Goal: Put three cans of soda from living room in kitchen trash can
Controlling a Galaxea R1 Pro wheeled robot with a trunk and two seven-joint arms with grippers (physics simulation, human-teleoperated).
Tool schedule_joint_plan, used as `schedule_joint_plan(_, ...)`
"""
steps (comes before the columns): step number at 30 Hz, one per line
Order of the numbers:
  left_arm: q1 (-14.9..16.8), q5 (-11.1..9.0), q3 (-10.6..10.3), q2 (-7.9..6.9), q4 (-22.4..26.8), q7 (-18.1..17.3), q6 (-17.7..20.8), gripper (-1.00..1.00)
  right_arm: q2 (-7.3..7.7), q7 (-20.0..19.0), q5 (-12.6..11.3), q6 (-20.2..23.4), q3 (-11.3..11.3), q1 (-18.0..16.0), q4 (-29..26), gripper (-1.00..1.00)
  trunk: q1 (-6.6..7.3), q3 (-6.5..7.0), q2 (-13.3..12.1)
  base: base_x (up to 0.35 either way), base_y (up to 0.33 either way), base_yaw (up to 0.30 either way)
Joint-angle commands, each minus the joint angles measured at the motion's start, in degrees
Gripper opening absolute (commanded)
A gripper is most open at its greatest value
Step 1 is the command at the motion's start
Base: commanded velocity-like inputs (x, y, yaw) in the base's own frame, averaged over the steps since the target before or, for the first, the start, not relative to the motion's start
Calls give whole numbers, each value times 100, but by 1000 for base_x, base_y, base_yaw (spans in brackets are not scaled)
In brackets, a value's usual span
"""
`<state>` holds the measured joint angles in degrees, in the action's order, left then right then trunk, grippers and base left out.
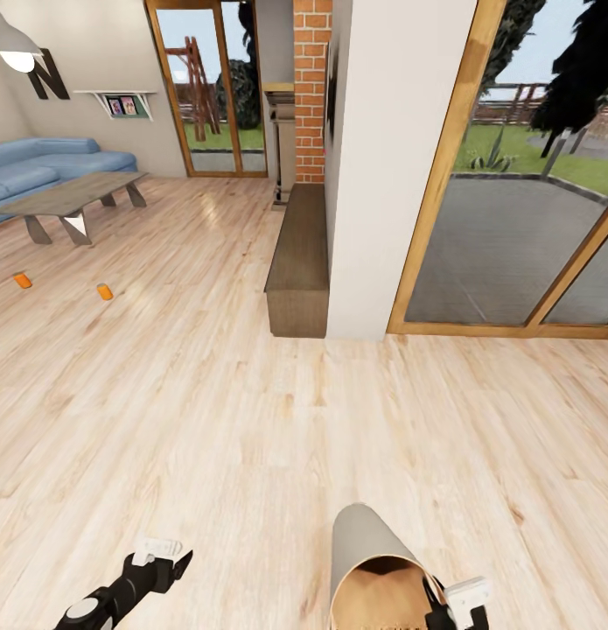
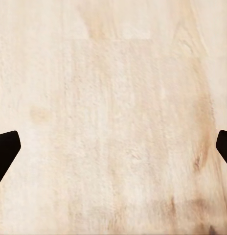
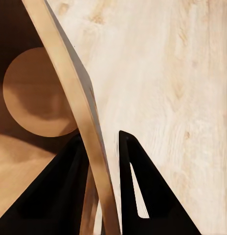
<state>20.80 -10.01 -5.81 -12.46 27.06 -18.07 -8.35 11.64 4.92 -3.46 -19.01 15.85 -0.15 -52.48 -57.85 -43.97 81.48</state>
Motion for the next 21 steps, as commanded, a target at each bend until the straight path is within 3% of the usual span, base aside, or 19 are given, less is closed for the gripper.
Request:
schedule_joint_plan(1,-1,0,0,1,0,-1,0,100,3,-48,5,-5,-31,-2,-19,-100,0,1,0,0,0,0)
schedule_joint_plan(2,-2,0,0,2,0,-1,0,100,5,-33,3,-7,-68,-2,-27,-100,0,1,0,0,0,0)
schedule_joint_plan(3,-3,0,0,3,0,-2,0,100,8,-526,3,-9,-120,-2,-36,-100,0,1,0,0,0,0)
schedule_joint_plan(8,-5,-1,0,6,-1,-3,0,100,47,-613,3,-14,-419,-5,-68,-100,0,1,0,0,0,0)
schedule_joint_plan(21,-5,-1,0,6,0,6,-3,100,223,-659,10,49,-701,-91,-340,-100,0,1,0,0,0,0)
